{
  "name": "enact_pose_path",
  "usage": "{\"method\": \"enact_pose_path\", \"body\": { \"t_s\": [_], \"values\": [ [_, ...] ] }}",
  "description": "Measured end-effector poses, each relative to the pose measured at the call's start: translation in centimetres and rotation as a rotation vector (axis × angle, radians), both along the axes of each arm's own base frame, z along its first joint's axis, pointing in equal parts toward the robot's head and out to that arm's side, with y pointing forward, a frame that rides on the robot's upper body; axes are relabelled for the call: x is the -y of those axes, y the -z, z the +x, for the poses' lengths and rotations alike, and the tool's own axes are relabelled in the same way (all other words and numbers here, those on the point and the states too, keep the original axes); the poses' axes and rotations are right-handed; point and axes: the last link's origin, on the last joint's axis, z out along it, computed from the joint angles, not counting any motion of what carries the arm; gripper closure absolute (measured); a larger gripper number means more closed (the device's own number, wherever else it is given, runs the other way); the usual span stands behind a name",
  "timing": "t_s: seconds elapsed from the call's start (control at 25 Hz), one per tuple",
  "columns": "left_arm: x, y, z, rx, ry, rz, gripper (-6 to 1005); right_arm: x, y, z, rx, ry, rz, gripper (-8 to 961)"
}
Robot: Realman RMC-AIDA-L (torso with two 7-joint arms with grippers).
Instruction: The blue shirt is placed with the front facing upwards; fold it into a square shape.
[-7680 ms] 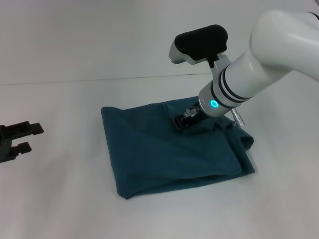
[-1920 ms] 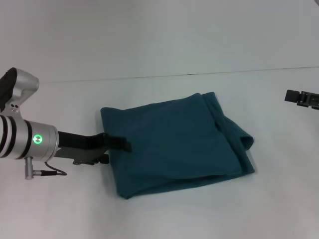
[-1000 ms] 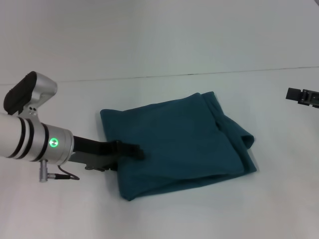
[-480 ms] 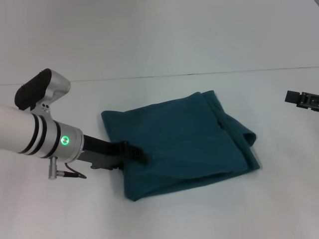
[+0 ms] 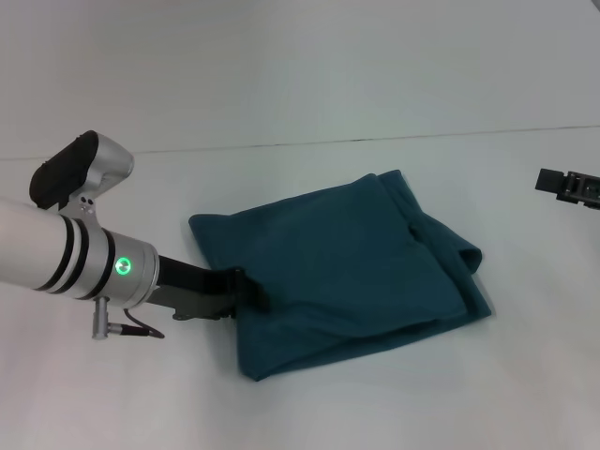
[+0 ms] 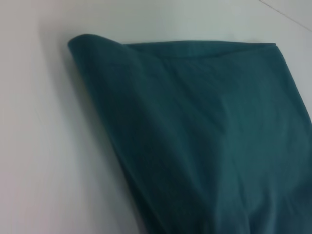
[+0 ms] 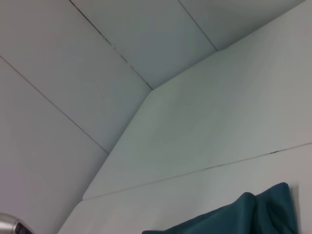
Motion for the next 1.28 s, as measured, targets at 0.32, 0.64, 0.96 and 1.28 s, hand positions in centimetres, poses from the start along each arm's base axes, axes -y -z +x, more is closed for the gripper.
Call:
{"method": "enact_pose_path", "body": {
  "t_s": [0.32, 0.64, 0.96, 1.28],
  "values": [
    [0.7, -0.9, 0.4, 0.029, 0.015, -0.027, 674, -0.1, -0.1, -0.1, -0.003, -0.002, 0.005, 8],
    [1.5, -2.7, -1.4, 0.047, -0.028, -0.016, 765, -0.4, 0.0, -0.3, -0.02, -0.001, 0.005, 7],
    [1.2, -4.9, -3.3, 0.01, -0.039, 0.012, 795, -0.7, 0.1, -0.6, -0.026, -0.005, 0.003, 7],
    [0.7, -6.3, -4.4, -0.051, -0.014, 0.035, 795, -0.8, 0.3, -0.8, -0.033, -0.009, -0.002, 7]
  ]
}}
